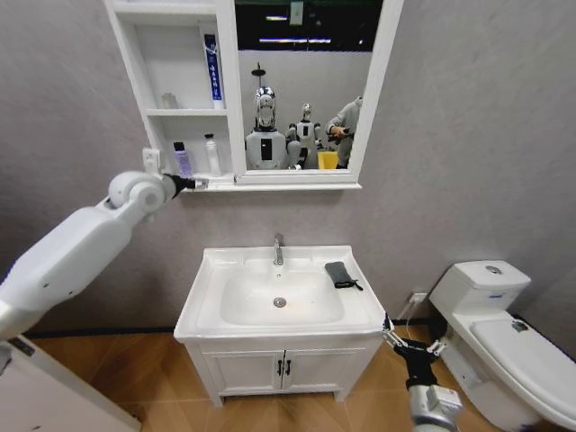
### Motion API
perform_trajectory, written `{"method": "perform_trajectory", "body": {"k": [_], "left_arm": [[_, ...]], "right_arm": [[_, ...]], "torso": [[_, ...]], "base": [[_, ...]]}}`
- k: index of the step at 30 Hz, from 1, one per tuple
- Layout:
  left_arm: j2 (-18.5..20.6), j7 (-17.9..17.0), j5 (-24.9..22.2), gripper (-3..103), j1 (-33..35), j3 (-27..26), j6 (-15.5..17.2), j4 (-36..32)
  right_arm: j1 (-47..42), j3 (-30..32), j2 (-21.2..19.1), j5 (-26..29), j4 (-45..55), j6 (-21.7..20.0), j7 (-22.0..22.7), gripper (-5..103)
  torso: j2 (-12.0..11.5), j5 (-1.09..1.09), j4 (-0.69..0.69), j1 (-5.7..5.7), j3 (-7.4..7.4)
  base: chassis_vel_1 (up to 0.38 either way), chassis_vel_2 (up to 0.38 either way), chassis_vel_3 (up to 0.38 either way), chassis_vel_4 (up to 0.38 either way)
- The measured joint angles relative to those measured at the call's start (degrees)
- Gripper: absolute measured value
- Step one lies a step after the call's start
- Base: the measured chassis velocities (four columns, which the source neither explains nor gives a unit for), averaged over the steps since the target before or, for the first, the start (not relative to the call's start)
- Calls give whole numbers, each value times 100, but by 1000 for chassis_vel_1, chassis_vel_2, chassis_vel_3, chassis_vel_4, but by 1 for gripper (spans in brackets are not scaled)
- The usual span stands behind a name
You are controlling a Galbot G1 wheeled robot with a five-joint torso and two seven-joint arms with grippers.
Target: Move facial cleanser and shampoo from washbasin to cabinet, then wipe washbasin with towel.
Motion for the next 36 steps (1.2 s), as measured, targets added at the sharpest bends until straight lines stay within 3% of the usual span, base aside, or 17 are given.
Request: {"method": "perform_trajectory", "body": {"k": [2,3,4,6,7,9,13,14,17,20,21,22,24,25,26,32,36], "left_arm": [[301,220,392,100,1192,-744,-364,-442],[301,220,392,100,1192,-744,-364,-442],[316,311,630,100,1933,-999,-618,-597],[253,359,738,100,2295,-1067,-704,-645],[146,396,868,100,2942,-1494,-825,-790],[89,394,935,100,3316,-1816,-900,-867],[-617,386,1366,100,5816,-3890,-1125,-1268],[-617,386,1366,100,5816,-3890,-1125,-1268],[-1082,407,1509,100,6842,-4795,-1168,-1490],[-1819,432,1671,100,7635,-5521,-1206,-1836],[-1819,432,1671,100,7635,-5521,-1206,-1836],[-2235,432,1697,100,7905,-5743,-1207,-2028],[-2505,417,1744,100,8059,-5877,-1200,-2170],[-3470,355,1971,100,8653,-6101,-1153,-2862],[-3689,390,2117,100,8834,-6056,-1167,-3031],[-4129,762,2960,100,9163,-5738,-1383,-3388],[-4146,798,3105,100,9161,-5570,-1398,-3516]], "right_arm": [[-40,49,0,-6,24,0,20,100],[-40,49,0,-6,24,0,20,100],[-169,216,90,-57,64,80,20,100],[-261,344,192,-93,97,135,8,100],[-309,446,240,-120,131,143,-2,100],[-298,459,233,-128,140,118,5,100],[-262,456,121,35,237,-366,27,100],[-262,456,121,35,237,-366,27,100],[-284,433,60,58,251,-444,-33,100],[-269,367,-2,37,252,-525,-97,100],[-269,367,-2,37,252,-525,-97,100],[-284,314,-10,24,309,-616,-130,100],[-314,265,-16,-20,367,-648,-140,100],[-656,70,21,-261,704,-703,-212,100],[-828,44,42,-273,861,-771,-296,100],[-1088,-1,69,-286,1174,-742,-636,100],[-1097,44,102,-64,1362,-787,-684,100]], "torso": [[1,2,6,-2,-1],[1,2,6,-2,-1],[1,-4,7,-2,-1],[1,-4,4,-2,-1],[1,-10,-11,-1,0],[1,-3,-12,0,0],[0,-1,1,0,1],[0,-1,1,0,1],[0,-3,1,0,0],[0,-1,2,-1,0],[0,-1,2,-1,0],[0,-2,3,-1,0],[0,0,-1,0,0],[0,1,1,0,0],[0,-2,1,0,0],[0,0,0,-1,0],[0,-1,-1,0,1]], "base": [[0,0,0,0],[0,0,0,0],[0,0,0,0],[0,0,0,0],[15,-52,-33,-24],[-45,-52,-33,-56],[-7,-6,-13,-2],[0,0,0,0],[0,0,0,0],[0,0,0,0],[0,0,0,0],[0,0,0,0],[0,0,0,0],[0,0,0,0],[0,0,0,0],[0,0,0,0],[0,0,0,0]]}}
